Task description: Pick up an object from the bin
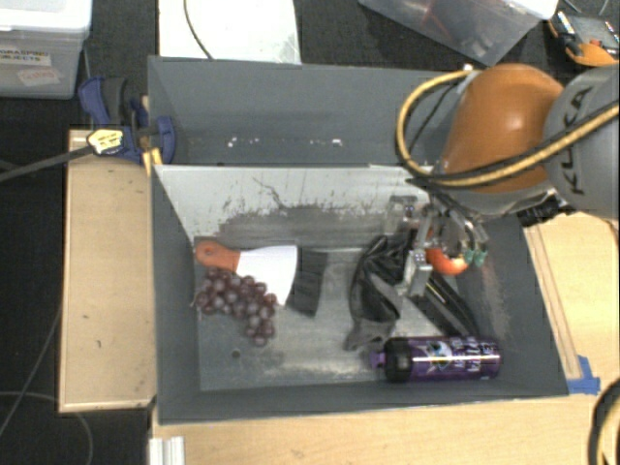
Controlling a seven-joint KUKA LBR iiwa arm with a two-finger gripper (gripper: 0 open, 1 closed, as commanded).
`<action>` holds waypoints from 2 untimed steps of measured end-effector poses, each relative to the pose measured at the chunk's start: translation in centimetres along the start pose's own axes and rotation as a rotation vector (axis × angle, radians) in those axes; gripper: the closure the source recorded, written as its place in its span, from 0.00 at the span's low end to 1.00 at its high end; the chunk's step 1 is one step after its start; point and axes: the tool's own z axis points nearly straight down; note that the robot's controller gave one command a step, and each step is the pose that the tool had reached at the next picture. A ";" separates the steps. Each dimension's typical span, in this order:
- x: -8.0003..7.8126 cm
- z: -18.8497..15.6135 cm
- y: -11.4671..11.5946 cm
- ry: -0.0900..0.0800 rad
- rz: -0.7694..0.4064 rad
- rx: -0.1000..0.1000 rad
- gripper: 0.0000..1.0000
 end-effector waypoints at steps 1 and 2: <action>-0.1 -0.5 0.0 -0.008 0.000 0.000 0.00; -2.0 13.2 -2.0 -0.001 -0.190 -0.001 0.00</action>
Offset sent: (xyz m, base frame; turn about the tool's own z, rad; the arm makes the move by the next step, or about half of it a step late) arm 0.0204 -0.0195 -0.1299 -0.1912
